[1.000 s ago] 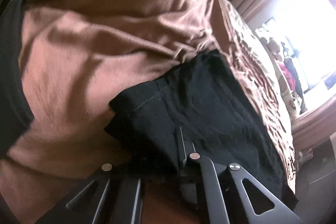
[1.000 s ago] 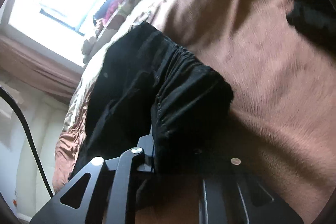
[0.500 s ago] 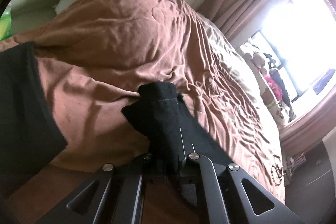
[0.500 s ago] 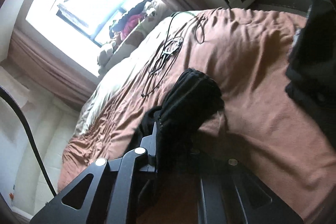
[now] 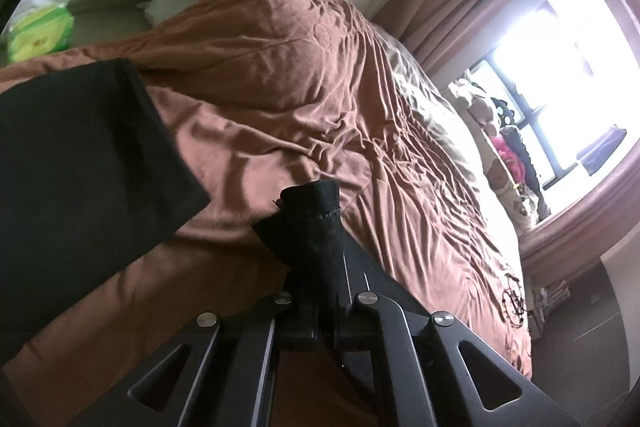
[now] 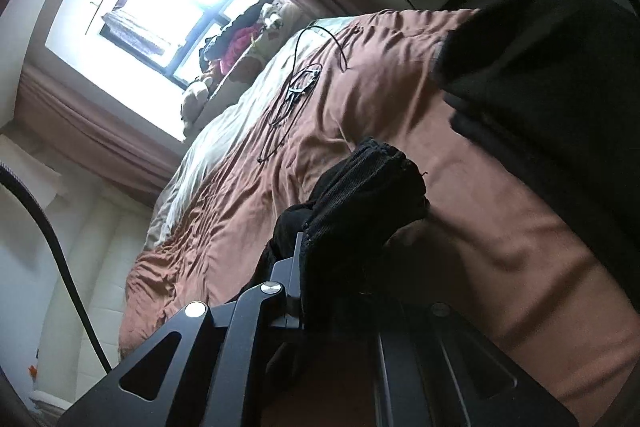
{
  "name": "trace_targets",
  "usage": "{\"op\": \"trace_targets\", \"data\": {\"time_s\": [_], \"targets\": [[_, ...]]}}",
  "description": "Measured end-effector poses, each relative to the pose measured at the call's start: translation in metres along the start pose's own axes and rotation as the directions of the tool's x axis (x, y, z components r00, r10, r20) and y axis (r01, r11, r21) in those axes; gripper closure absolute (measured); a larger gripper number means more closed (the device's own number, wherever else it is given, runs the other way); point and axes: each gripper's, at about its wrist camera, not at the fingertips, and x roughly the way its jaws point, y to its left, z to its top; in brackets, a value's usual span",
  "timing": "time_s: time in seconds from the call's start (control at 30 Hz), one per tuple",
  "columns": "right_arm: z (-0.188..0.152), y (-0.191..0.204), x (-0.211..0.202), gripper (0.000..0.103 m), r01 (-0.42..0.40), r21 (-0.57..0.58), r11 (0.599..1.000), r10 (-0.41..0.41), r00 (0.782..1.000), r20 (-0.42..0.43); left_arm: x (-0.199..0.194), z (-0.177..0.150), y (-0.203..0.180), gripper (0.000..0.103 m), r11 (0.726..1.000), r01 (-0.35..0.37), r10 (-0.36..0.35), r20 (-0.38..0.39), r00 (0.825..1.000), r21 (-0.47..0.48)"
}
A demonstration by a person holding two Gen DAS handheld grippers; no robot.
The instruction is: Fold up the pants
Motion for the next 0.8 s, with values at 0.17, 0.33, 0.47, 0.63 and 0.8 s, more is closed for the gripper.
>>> {"op": "trace_targets", "data": {"time_s": [0.17, 0.33, 0.47, 0.63, 0.8], "targets": [[-0.007, -0.007, -0.03, 0.099, -0.003, -0.017, 1.0, 0.003, 1.0, 0.002, -0.029, -0.019, 0.013, 0.099, 1.0, 0.017, -0.017, 0.0, 1.0, -0.014], [-0.018, -0.022, -0.058, 0.099, 0.002, -0.02, 1.0, -0.002, 1.0, -0.005, -0.054, -0.042, 0.033, 0.099, 0.999, 0.018, -0.018, -0.012, 1.0, -0.028], [-0.024, -0.03, -0.073, 0.099, 0.008, -0.027, 1.0, -0.008, 1.0, -0.015, -0.071, -0.058, 0.047, 0.099, 0.999, 0.007, -0.009, -0.033, 0.999, -0.035], [-0.027, -0.037, -0.085, 0.099, 0.018, -0.033, 0.999, -0.02, 0.999, -0.038, -0.093, -0.068, 0.059, 0.099, 0.999, 0.021, -0.023, -0.041, 0.999, -0.038], [-0.034, -0.044, -0.091, 0.099, 0.031, -0.033, 0.999, -0.033, 0.998, -0.05, -0.096, -0.079, 0.074, 0.099, 0.999, 0.005, -0.007, -0.057, 0.998, -0.036]]}}
